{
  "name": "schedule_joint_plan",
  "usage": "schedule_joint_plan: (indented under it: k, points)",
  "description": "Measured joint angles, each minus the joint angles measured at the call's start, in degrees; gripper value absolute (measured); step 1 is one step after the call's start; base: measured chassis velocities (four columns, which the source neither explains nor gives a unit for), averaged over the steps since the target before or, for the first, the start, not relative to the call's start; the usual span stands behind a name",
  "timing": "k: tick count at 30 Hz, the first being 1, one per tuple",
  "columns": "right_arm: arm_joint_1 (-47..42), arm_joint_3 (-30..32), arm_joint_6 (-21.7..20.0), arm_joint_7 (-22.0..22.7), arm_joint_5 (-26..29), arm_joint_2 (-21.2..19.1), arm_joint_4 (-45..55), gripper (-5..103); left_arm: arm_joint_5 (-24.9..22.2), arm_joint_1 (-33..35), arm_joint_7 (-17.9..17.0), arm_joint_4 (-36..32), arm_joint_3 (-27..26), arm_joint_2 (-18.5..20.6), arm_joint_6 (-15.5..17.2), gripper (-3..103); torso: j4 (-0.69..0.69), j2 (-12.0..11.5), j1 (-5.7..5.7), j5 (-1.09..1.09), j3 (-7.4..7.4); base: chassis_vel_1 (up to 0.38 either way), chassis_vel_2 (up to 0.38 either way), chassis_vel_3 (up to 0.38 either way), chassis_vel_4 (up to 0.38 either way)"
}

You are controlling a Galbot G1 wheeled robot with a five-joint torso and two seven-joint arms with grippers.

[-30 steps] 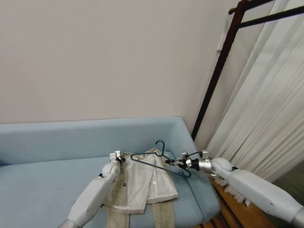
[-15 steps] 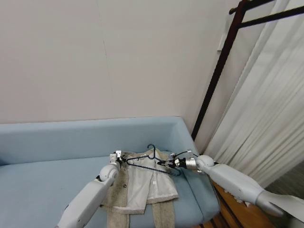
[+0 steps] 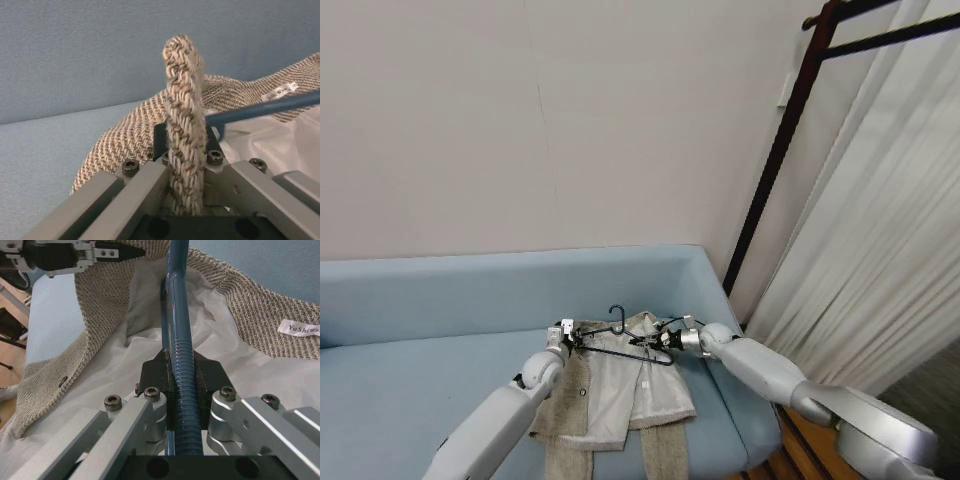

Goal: Pick up the clothes from the sofa and hang them on the clothes hanger.

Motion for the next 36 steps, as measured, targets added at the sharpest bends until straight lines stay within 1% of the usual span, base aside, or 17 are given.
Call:
schedule_joint_plan:
  k: [2, 3, 7, 12, 20, 27, 30, 34, 36]
  points:
    - [0.1, 0.0, 0.0, 0.0, -0.2, 0.3, -0.5, 9, 0.0, 0.0, 0.0, -0.2, 0.3, 0.1, 0.0, 1, 0.0, 0.0, 0.0, 0.0, 0.0, 0.0, 0.0, 0.0, 0.0]
    - [0.0, 0.1, 0.0, 0.1, -0.7, 0.6, -1.1, 9, 0.0, -0.1, 0.0, -0.5, 1.0, 0.1, 0.0, 1, -0.03, 0.0, 0.0, 0.0, 0.0, 0.0, 0.0, 0.0, 0.0]
    - [-0.1, 0.5, 0.0, 0.6, -1.3, 1.6, -2.1, 9, 0.0, -0.1, 0.0, -1.3, 1.8, 0.0, 0.0, 1, -0.07, 0.0, 0.0, 0.01, 0.0, 0.0, 0.0, 0.0, 0.0]
    - [-0.1, 1.0, 0.1, 1.7, -2.0, 3.9, -3.5, 9, 0.0, 0.0, -0.2, -2.4, 3.0, -0.3, 0.1, 1, 0.0, 0.0, 0.0, 0.01, 0.0, 0.0, 0.0, 0.0, 0.0]
    - [0.1, 0.9, 0.1, 2.1, -2.2, 5.2, -4.0, 9, 0.0, 0.1, -0.6, -4.1, 3.8, -0.2, 0.3, 1, -0.03, 0.0, 0.0, 0.02, 0.0, 0.0, 0.0, 0.0, 0.0]
    - [0.6, -0.2, -0.9, 3.7, -1.4, 6.1, -1.1, 9, 0.0, 0.3, -1.2, -5.3, 3.9, 0.1, 0.3, 1, -0.02, 0.0, 0.0, 0.01, -0.01, 0.0, 0.0, 0.0, 0.0]
    - [0.8, -0.4, -1.0, 3.8, -1.4, 6.8, -1.6, 9, 0.0, 0.3, -1.3, -5.4, 3.7, 0.2, 0.3, 1, -0.02, 0.0, 0.0, 0.01, 0.0, 0.0, 0.0, 0.0, 0.0]
    - [1.0, 0.1, -0.3, 4.0, -2.5, 9.5, -4.9, 9, 0.3, 0.5, -1.4, -6.0, 3.2, 0.7, 0.3, 1, -0.03, 0.0, 0.0, 0.01, 0.0, 0.0, 0.0, 0.0, 0.0]
    - [0.9, 0.3, -0.2, 4.1, -2.7, 10.0, -5.5, 9, 0.4, 0.7, -1.4, -6.0, 3.1, 0.8, 0.2, 1, -0.03, 0.0, 0.0, 0.01, 0.0, 0.0, 0.0, 0.0, 0.0]
